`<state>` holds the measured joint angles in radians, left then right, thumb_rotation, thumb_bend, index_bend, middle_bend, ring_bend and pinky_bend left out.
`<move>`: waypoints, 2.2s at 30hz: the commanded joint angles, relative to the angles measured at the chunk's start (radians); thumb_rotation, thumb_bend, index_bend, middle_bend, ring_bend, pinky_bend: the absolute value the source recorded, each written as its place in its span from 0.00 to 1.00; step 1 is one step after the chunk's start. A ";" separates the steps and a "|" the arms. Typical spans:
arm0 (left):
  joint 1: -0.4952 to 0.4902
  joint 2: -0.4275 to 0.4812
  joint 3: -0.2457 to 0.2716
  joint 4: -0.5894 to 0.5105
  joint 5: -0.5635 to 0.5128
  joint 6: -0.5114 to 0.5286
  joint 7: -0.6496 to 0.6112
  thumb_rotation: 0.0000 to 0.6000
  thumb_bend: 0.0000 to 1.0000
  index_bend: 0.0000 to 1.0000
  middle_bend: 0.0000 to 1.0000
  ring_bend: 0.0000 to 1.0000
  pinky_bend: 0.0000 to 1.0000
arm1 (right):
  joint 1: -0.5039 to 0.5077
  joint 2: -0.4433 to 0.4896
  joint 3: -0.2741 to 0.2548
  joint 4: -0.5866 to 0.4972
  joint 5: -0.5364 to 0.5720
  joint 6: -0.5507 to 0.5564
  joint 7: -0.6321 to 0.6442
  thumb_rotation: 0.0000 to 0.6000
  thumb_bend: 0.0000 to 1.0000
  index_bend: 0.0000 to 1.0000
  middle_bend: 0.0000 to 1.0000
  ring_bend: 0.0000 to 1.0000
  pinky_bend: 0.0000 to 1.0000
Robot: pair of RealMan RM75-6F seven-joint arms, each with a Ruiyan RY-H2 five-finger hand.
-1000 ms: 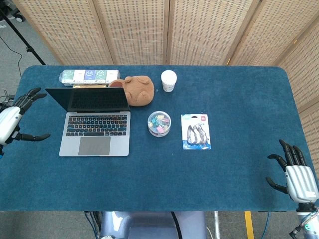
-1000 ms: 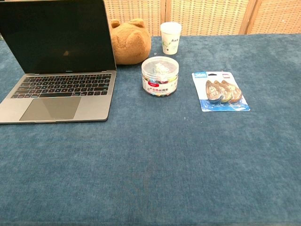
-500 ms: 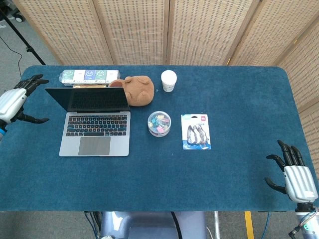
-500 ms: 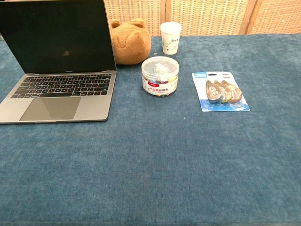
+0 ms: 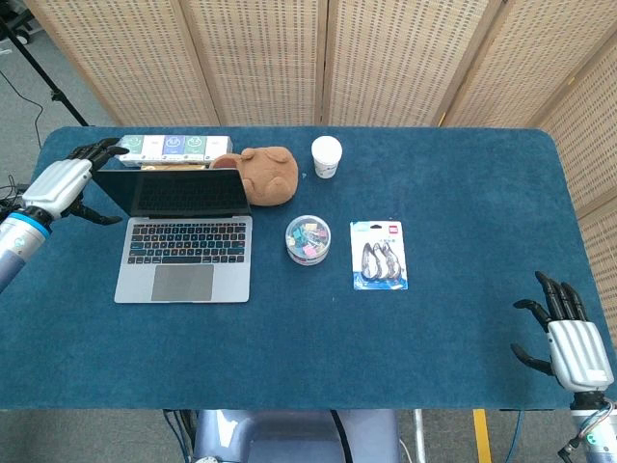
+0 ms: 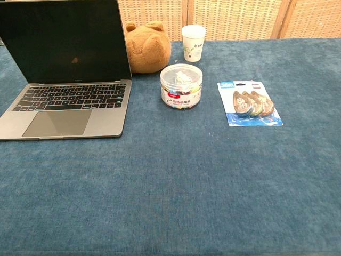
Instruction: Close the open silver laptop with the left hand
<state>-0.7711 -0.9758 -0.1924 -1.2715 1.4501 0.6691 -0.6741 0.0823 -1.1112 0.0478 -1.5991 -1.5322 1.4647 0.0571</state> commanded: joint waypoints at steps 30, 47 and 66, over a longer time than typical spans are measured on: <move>-0.044 -0.098 0.074 0.031 0.021 0.012 -0.027 1.00 0.00 0.14 0.00 0.01 0.03 | 0.001 0.003 -0.001 0.004 -0.005 0.005 0.016 1.00 0.23 0.31 0.00 0.00 0.00; -0.014 -0.043 0.072 -0.108 -0.023 0.065 0.078 1.00 0.00 0.14 0.00 0.01 0.03 | 0.003 0.003 -0.005 0.000 -0.014 0.007 0.010 1.00 0.23 0.31 0.00 0.00 0.00; 0.021 -0.035 0.089 -0.169 -0.052 0.063 0.122 1.00 0.00 0.18 0.02 0.04 0.06 | 0.001 0.006 -0.008 -0.002 -0.023 0.014 0.018 1.00 0.23 0.31 0.00 0.00 0.00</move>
<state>-0.7499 -1.0106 -0.1036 -1.4403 1.3968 0.7328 -0.5516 0.0833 -1.1054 0.0395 -1.6010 -1.5556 1.4789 0.0746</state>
